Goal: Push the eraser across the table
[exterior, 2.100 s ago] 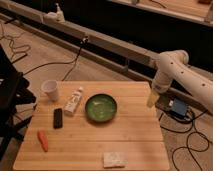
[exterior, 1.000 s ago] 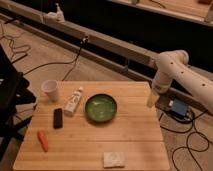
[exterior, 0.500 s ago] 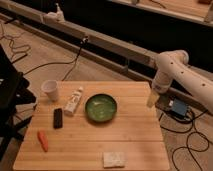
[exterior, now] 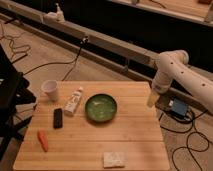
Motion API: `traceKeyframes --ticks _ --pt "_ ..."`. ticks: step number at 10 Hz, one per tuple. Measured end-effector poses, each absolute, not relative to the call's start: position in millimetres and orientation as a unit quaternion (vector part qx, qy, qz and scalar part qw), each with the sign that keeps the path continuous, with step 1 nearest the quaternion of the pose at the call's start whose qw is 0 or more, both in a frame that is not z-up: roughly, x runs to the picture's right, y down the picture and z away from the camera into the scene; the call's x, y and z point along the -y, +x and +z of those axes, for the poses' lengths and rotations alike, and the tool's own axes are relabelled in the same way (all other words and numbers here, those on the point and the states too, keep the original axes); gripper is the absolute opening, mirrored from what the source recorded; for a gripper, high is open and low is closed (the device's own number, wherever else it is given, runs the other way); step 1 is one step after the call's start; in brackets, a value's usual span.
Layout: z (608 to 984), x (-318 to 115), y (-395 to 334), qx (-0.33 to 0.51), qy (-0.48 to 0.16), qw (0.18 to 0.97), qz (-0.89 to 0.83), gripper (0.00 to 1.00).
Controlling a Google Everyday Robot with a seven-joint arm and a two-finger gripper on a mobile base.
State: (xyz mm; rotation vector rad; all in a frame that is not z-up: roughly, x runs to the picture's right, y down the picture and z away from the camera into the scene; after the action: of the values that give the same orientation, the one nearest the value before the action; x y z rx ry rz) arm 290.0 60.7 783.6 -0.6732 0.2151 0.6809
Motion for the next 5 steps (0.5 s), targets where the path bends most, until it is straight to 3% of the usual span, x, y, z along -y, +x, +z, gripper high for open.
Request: traceKeyframes --ticks 5 --pt "789 -63 279 -0.101 -0.323 0.870 0.359 0.06"
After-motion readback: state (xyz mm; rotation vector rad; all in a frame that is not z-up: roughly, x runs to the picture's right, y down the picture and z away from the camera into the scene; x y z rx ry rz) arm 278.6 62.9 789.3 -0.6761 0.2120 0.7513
